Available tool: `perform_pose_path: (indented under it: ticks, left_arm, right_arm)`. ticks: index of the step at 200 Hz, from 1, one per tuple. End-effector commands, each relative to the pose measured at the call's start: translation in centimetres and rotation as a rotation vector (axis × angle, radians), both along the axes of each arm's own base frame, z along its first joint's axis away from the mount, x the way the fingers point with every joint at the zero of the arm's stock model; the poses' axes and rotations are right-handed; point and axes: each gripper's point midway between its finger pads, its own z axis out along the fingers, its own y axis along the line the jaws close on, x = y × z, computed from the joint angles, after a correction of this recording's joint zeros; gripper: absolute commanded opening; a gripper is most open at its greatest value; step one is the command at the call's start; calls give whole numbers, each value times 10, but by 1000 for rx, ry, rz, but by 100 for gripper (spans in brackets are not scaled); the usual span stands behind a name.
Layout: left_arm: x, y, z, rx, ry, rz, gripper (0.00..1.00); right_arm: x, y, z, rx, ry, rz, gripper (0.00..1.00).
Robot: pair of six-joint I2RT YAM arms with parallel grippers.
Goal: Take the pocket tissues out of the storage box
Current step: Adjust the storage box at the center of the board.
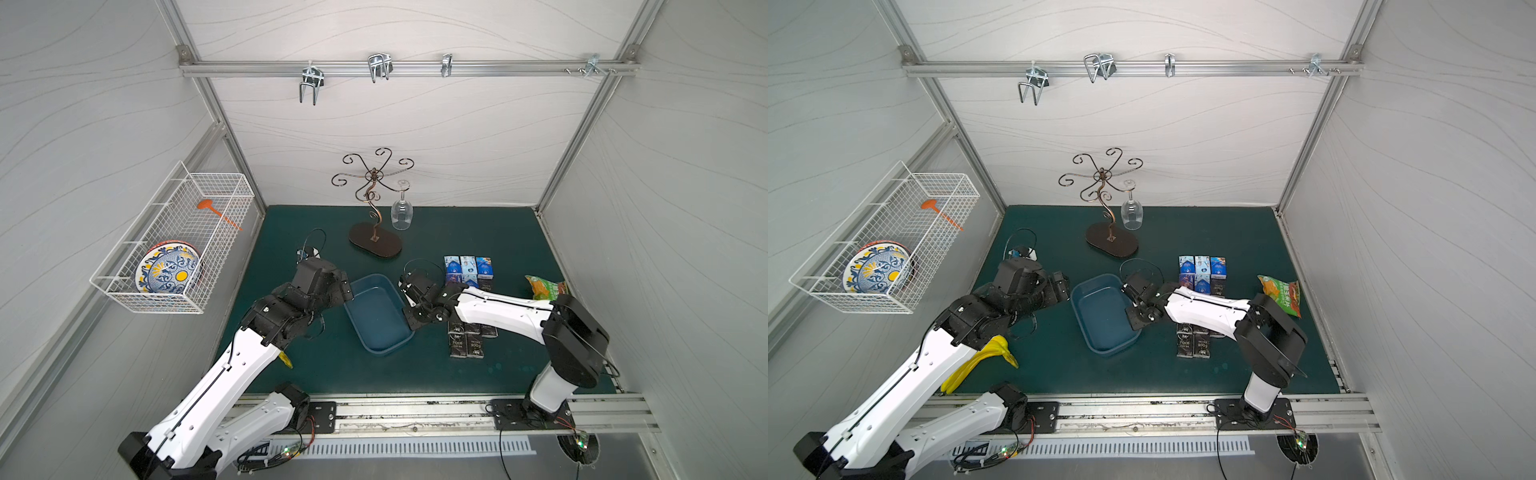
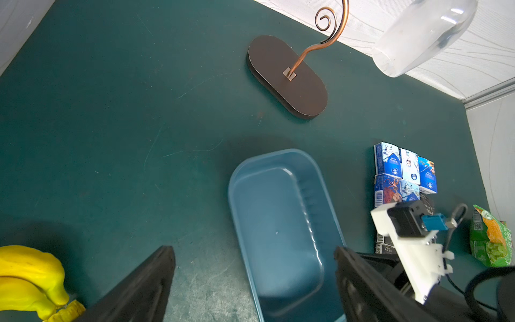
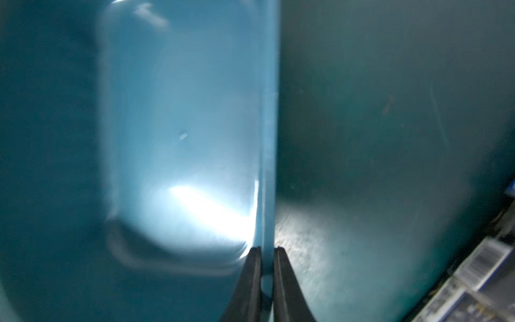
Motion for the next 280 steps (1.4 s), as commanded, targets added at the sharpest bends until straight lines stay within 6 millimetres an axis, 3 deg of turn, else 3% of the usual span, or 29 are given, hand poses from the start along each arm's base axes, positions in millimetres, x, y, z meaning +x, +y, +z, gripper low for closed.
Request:
perform_pose_path:
  ticks: [1,70,120,215,280]
  left_arm:
    - [6,-1,19,-14,-53,2,93]
    - [8,0,20,3,-50,2,93]
    - [9,0,19,19,-42,0,93]
    - [8,5,20,41,-45,8,93]
    - [8,5,20,43,-45,11,93]
  right_arm:
    - [3,-12,-22,-95,25,103,9]
    - [19,14,-15,-126,-60,376,10]
    - [32,21,-16,-170,-133,594,11]
    - [84,19,-19,-192,-258,791,15]
    - [95,46,-10,-234,-370,913,18]
